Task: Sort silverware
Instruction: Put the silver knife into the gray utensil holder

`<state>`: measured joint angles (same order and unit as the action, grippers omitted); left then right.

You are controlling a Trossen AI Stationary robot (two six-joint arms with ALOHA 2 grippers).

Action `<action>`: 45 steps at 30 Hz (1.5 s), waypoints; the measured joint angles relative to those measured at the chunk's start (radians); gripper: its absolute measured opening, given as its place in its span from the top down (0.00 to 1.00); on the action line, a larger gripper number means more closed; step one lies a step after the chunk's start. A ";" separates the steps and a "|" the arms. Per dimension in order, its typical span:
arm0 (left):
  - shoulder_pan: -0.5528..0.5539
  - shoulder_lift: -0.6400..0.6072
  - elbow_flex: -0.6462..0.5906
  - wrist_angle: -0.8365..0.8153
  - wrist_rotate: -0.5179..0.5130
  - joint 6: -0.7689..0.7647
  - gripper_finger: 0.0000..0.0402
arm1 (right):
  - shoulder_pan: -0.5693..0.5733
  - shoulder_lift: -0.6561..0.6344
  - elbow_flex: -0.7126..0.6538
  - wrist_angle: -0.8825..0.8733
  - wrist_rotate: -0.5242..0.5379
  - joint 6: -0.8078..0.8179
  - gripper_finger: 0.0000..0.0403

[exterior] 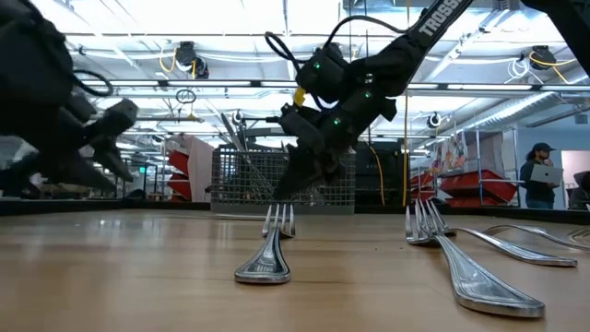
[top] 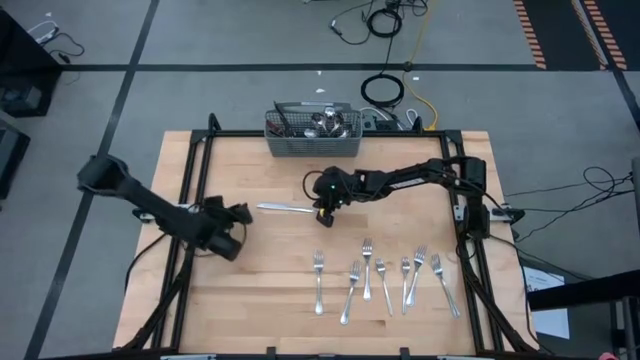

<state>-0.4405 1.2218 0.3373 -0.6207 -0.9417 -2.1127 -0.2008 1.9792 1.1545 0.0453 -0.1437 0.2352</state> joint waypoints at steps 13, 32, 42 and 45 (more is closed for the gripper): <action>0.140 -0.581 -0.186 0.184 0.329 0.294 0.67 | 0.033 -0.003 0.037 -0.010 0.020 0.015 1.00; 0.418 -0.541 -0.184 0.315 0.468 0.400 0.67 | 0.040 0.002 0.064 -0.134 0.073 -0.037 1.00; 0.482 -0.541 -0.184 0.323 0.516 0.448 0.67 | 0.024 0.042 0.064 -0.134 0.093 -0.063 1.00; 0.492 -0.541 -0.184 0.324 0.520 0.452 0.67 | 0.030 0.071 0.064 -0.131 0.096 -0.054 1.00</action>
<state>0.0519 0.6807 0.1532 -0.2970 -0.4217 -1.6607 -0.1709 2.0498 1.2182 -0.0861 -0.0476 0.1815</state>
